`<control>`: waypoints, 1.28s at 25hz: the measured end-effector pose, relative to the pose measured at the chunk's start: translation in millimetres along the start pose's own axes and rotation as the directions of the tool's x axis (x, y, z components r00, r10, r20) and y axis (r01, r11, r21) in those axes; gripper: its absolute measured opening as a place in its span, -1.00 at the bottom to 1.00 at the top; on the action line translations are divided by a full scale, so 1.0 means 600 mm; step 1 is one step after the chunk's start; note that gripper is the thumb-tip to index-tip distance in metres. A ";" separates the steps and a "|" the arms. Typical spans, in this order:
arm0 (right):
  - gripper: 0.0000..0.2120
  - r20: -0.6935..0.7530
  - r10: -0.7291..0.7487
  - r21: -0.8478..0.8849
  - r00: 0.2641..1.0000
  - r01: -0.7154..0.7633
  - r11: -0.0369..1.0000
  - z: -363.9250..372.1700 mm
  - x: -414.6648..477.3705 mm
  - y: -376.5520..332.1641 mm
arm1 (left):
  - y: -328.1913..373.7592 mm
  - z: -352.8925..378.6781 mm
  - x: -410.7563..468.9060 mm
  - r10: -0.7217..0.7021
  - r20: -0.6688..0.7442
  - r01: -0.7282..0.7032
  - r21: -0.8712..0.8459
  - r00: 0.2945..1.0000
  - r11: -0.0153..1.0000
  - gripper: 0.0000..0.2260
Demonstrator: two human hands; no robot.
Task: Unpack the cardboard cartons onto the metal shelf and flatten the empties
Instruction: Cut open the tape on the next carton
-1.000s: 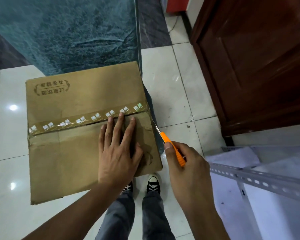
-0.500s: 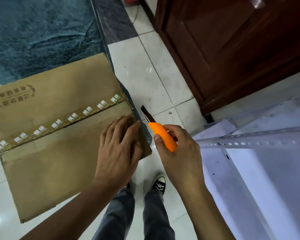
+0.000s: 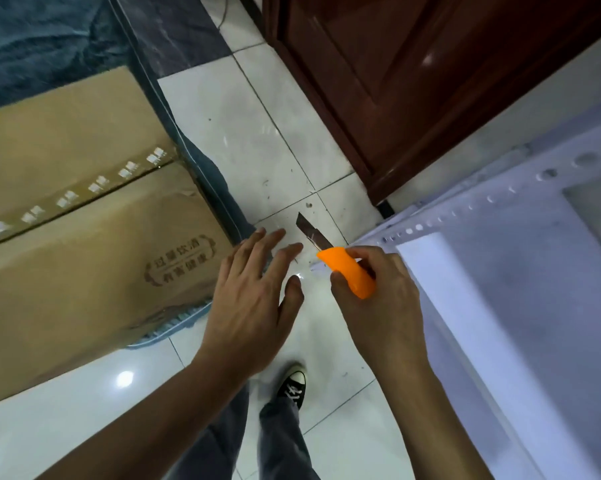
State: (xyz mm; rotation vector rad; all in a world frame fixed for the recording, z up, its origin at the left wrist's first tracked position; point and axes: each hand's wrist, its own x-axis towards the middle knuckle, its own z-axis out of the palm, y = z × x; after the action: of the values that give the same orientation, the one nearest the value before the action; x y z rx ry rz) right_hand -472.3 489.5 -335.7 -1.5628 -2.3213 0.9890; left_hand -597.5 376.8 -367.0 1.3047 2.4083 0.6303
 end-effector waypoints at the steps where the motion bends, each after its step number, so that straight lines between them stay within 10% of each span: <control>1: -0.76 -0.008 0.006 0.003 1.000 -0.006 1.000 -0.010 -0.006 0.016 | 0.012 0.009 -0.007 0.009 0.006 -0.009 -0.002 1.000 1.000 -0.56; 32: -0.69 -0.246 0.134 -0.114 0.960 -0.166 0.980 -0.112 0.037 0.356 | 0.189 0.155 -0.038 0.161 0.021 -0.160 -0.048 0.987 0.986 -0.77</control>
State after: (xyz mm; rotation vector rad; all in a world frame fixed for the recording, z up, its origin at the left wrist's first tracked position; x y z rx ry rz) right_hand -287.1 586.6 -418.9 -1.8213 -2.1690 0.6428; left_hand -461.3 432.8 -384.5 1.4887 2.2716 0.7040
